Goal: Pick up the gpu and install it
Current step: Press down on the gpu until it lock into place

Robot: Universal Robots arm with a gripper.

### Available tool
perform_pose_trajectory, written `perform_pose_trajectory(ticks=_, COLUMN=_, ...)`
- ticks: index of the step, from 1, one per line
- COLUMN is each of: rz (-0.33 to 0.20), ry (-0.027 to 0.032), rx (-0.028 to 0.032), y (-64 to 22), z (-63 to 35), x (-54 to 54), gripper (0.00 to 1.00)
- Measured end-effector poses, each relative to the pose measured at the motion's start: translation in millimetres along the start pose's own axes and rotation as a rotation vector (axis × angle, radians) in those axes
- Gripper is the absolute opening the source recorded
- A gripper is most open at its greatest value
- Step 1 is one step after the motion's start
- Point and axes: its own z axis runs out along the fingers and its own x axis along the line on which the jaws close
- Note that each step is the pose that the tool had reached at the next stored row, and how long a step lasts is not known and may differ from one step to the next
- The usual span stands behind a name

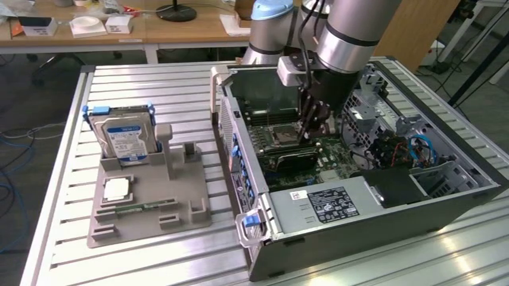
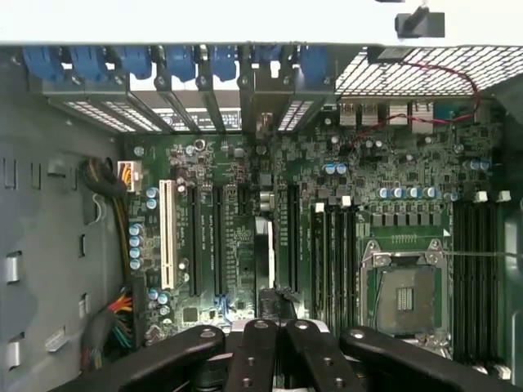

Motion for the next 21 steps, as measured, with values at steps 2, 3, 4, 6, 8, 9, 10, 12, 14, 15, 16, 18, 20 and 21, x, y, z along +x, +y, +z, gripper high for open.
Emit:
perform_pose_trajectory(ticks=2, rz=0.000, ry=-0.0001, rx=0.0010, y=-0.4, z=3.6, x=0.1, gripper=0.11)
perform_pose_trajectory(ticks=3, rz=0.000, ry=-0.0002, rx=0.0016, y=-0.6, z=5.4, x=0.2, gripper=0.11)
perform_pose_trajectory(ticks=4, rz=0.000, ry=-0.0001, rx=0.0023, y=-0.7, z=7.1, x=0.2, gripper=0.11)
perform_pose_trajectory(ticks=6, rz=0.000, ry=-0.0003, rx=0.0037, y=-1.2, z=10.7, x=0.3, gripper=0.11)
perform_pose_trajectory(ticks=8, rz=0.000, ry=-0.0002, rx=0.0045, y=-1.9, z=14.3, x=0.5, gripper=0.11)
perform_pose_trajectory(ticks=9, rz=0.000, ry=-0.0002, rx=0.0048, y=-2.3, z=16.1, x=0.5, gripper=0.11)
perform_pose_trajectory(ticks=10, rz=0.000, ry=-0.0002, rx=0.0049, y=-2.8, z=17.9, x=0.6, gripper=0.11)
perform_pose_trajectory(ticks=12, rz=0.000, ry=-0.0003, rx=0.0050, y=-4.0, z=21.5, x=0.7, gripper=0.11)
perform_pose_trajectory(ticks=14, rz=0.000, ry=-0.0003, rx=0.0051, y=-5.4, z=25.2, x=0.7, gripper=0.11)
perform_pose_trajectory(ticks=15, rz=0.000, ry=-0.0002, rx=0.0050, y=-5.9, z=26.9, x=0.8, gripper=0.11)
perform_pose_trajectory(ticks=16, rz=0.000, ry=-0.0003, rx=0.0050, y=-6.4, z=28.7, x=0.8, gripper=0.11)
perform_pose_trajectory(ticks=18, rz=0.000, ry=-0.0003, rx=0.0051, y=-7.0, z=32.2, x=0.9, gripper=0.11)
perform_pose_trajectory(ticks=20, rz=0.000, ry=-0.0001, rx=0.0050, y=-7.1, z=33.7, x=1.0, gripper=0.11)
perform_pose_trajectory(ticks=21, rz=0.000, ry=0.0000, rx=0.0050, y=-7.2, z=33.8, x=1.0, gripper=0.11)
